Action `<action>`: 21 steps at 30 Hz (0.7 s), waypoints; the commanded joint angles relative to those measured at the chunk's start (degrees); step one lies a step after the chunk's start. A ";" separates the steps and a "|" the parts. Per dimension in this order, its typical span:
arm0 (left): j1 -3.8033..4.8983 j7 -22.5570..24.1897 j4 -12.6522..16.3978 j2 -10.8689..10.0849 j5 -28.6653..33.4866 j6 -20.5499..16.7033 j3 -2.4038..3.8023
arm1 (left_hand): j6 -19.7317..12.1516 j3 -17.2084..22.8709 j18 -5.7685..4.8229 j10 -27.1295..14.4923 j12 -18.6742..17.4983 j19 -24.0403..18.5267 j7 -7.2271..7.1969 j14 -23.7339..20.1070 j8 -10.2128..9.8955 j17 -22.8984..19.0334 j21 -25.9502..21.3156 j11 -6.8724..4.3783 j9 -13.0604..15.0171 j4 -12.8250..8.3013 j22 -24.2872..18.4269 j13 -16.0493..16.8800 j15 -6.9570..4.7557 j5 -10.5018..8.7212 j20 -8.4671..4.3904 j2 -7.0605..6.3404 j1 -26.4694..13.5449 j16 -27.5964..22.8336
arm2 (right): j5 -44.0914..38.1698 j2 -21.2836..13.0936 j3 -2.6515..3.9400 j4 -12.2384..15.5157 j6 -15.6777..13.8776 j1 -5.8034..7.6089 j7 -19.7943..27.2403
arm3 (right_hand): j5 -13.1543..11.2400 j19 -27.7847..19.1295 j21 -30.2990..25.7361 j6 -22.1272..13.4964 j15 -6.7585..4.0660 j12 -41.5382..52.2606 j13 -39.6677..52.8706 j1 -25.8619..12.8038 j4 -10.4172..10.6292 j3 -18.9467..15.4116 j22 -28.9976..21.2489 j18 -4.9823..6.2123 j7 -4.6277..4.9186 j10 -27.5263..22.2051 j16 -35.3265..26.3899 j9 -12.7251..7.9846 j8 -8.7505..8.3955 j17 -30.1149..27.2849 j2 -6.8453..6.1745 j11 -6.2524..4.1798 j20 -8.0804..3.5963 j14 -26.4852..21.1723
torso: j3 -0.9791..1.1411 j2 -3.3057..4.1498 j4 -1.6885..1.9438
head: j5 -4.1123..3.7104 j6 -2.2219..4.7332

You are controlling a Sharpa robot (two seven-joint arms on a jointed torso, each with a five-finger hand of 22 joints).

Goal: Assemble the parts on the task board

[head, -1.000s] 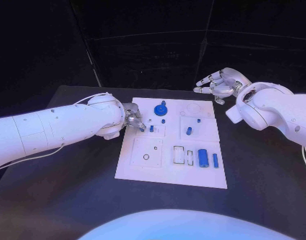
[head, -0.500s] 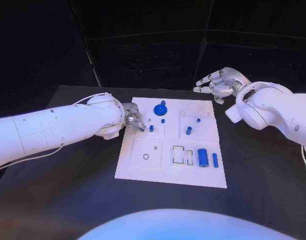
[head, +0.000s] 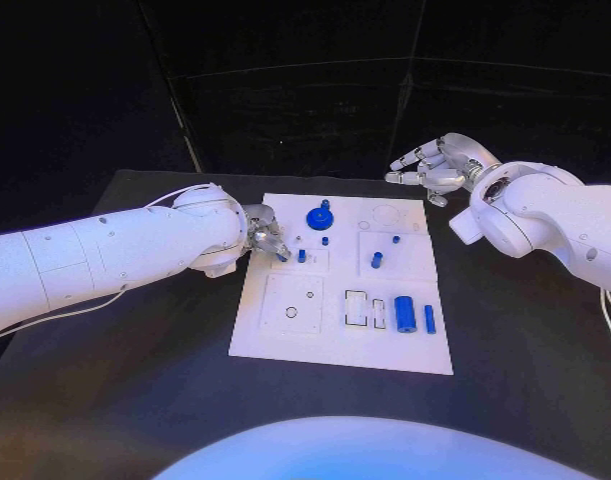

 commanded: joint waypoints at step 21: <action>-0.06 -0.28 -1.77 1.02 -0.37 1.36 -0.10 | 1.61 -5.62 -0.61 0.27 0.58 0.59 0.01 6.15 -0.93 15.09 0.27 0.06 -0.93 3.46 0.39 0.27 -0.40 0.11 -0.42 0.16 -2.97 0.18 | -0.12 0.25 0.05 -0.05 0.33 0.09 0.34 | 0.36 -0.25 -0.43 -0.23 -0.37 -0.09 -0.05 -0.15 0.24 -0.59 -0.18 0.76 -0.22 -0.12 -0.36 -0.04 0.37 -0.02 0.57 -0.18 0.01 2.30 | 0.00 0.01 0.09 | -0.23 0.01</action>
